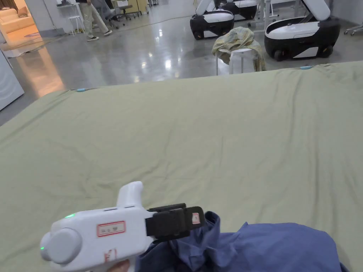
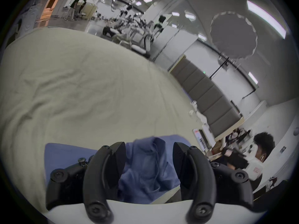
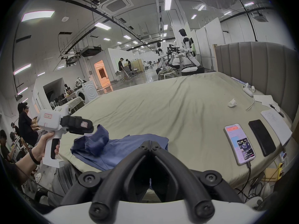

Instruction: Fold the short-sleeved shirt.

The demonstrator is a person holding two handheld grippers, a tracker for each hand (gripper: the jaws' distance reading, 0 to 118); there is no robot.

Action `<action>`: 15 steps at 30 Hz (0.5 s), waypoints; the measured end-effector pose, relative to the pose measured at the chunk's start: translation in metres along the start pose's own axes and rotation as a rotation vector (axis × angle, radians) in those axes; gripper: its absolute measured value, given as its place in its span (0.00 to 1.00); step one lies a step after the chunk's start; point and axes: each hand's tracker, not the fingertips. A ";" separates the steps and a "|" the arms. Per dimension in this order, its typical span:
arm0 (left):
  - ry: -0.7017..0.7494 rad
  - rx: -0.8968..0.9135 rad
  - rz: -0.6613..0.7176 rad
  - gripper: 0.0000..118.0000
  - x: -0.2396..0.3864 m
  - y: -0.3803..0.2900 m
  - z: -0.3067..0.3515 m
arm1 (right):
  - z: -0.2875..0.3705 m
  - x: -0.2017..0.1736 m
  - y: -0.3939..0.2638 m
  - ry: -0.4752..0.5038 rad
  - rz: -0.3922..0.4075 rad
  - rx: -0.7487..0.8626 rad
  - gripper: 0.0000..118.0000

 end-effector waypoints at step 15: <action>-0.013 -0.222 0.075 0.03 -0.010 -0.046 -0.087 | 0.000 0.001 -0.008 -0.004 -0.024 -0.032 0.00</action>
